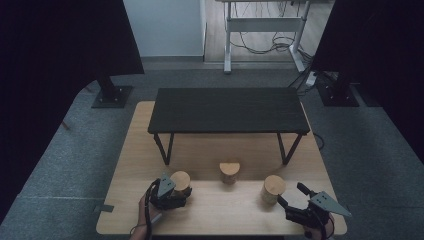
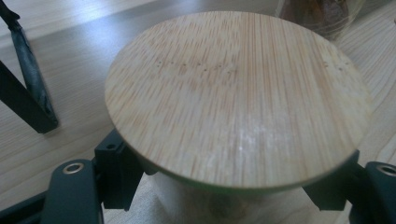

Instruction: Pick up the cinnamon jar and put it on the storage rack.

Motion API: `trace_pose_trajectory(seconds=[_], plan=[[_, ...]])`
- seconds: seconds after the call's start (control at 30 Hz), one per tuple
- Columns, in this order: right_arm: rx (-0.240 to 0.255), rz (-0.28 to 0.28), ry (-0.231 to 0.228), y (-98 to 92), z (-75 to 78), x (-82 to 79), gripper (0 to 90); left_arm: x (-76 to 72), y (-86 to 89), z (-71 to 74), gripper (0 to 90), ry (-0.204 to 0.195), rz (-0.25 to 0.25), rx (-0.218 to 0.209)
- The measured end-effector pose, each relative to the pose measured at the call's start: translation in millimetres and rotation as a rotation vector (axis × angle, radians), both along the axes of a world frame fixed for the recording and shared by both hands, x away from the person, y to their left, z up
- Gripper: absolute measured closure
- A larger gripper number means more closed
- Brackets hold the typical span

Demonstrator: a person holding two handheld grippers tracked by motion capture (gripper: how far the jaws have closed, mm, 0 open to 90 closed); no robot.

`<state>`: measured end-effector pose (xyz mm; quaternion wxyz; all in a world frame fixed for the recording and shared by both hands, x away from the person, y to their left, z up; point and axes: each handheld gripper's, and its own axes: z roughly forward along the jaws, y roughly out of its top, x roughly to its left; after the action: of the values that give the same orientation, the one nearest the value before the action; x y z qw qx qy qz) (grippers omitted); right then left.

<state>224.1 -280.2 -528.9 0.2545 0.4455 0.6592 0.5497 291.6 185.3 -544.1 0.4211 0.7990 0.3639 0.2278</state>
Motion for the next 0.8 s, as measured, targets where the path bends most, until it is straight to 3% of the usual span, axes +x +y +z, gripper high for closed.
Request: trace_pose_trajectory(seconds=[0.37,0.8], plan=[[-0.008,0.000,0.001,0.8,-0.5,-0.1,9.5,-4.9,-0.5,1.2,25.5,-0.027,0.005,0.027],[-0.019,0.005,0.001,1.7,-1.4,0.0,9.5,-15.8,4.6,13.8,25.5,-0.058,-0.022,-0.021]])
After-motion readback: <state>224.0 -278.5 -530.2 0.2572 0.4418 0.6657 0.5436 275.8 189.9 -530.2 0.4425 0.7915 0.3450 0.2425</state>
